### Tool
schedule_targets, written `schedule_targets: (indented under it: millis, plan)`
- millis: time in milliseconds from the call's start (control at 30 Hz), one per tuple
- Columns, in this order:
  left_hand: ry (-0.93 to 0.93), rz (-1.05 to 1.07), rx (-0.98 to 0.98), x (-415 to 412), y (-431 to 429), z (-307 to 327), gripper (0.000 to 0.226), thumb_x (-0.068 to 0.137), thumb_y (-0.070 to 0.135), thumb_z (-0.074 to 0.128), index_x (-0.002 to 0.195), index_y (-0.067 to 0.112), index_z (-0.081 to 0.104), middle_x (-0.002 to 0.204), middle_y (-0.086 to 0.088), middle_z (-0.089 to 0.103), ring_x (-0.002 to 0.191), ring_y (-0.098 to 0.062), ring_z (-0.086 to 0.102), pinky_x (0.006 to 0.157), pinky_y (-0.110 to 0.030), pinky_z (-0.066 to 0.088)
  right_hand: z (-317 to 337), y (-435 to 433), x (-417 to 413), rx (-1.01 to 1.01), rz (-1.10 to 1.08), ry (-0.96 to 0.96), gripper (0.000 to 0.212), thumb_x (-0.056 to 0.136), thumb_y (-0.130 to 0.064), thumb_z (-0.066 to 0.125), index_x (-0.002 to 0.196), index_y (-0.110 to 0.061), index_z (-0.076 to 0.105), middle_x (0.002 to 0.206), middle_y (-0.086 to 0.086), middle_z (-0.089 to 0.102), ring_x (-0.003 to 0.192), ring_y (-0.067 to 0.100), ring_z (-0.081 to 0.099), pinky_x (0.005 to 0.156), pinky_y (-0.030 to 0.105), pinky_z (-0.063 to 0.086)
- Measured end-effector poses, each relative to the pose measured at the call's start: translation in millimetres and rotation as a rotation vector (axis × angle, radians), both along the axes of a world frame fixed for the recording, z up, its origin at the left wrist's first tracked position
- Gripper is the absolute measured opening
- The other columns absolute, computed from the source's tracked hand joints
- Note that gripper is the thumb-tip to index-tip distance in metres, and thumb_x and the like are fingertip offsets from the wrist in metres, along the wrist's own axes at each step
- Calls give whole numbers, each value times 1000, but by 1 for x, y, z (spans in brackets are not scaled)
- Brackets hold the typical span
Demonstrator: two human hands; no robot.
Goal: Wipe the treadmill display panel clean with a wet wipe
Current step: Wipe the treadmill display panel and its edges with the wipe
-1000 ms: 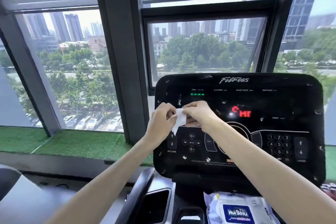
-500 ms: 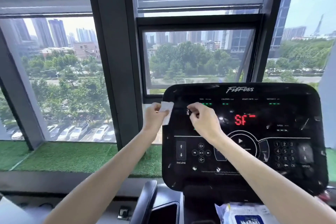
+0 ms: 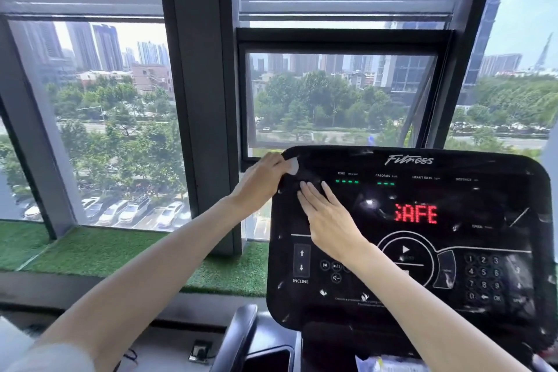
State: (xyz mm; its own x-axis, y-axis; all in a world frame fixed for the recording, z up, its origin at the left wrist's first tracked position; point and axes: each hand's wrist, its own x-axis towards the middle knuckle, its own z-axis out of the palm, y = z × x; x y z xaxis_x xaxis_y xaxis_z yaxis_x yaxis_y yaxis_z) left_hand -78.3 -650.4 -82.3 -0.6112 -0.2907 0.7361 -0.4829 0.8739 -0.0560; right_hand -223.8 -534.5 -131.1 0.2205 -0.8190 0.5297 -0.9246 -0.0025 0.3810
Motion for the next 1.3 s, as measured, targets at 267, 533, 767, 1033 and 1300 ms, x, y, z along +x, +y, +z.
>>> schedule_targets:
  millis: [267, 533, 767, 1033, 1300]
  plan:
    - [106, -101, 181, 3, -6, 8, 13, 89, -1, 57, 95, 4, 67, 86, -1, 56, 76, -18, 56, 74, -32, 51, 2, -1, -2, -46, 62, -32, 55, 66, -2, 65, 121, 6, 58, 131, 21, 54, 125, 28, 50, 111, 48, 27]
    - [24, -143, 185, 16, -1, -4, 14, 85, -6, 59, 92, 2, 68, 84, -7, 59, 77, -19, 57, 73, -32, 50, -2, -5, -5, -62, 80, -57, 55, 65, 2, 58, 119, 5, 59, 131, 20, 54, 124, 27, 50, 110, 51, 23]
    - [5, -146, 181, 24, -1, -13, 13, 84, -8, 59, 91, -2, 68, 85, -10, 58, 78, -23, 57, 73, -33, 49, -1, -4, -3, -35, 25, 17, 56, 68, 0, 61, 124, 6, 55, 135, 21, 50, 127, 28, 47, 112, 52, 19]
    - [30, -176, 208, 27, 3, -19, 13, 82, -8, 61, 91, -3, 70, 84, -12, 60, 73, -20, 55, 73, -30, 50, 2, 2, 1, 25, -42, 80, 60, 71, 0, 58, 130, 5, 48, 141, 21, 43, 133, 28, 40, 114, 50, 14]
    - [4, -201, 238, 24, 8, -23, 9, 83, -5, 63, 87, -1, 70, 83, -11, 60, 74, -21, 58, 74, -30, 50, 4, 8, 3, 72, -57, 73, 65, 78, 0, 48, 141, 4, 31, 151, 19, 24, 142, 26, 20, 116, 47, 2]
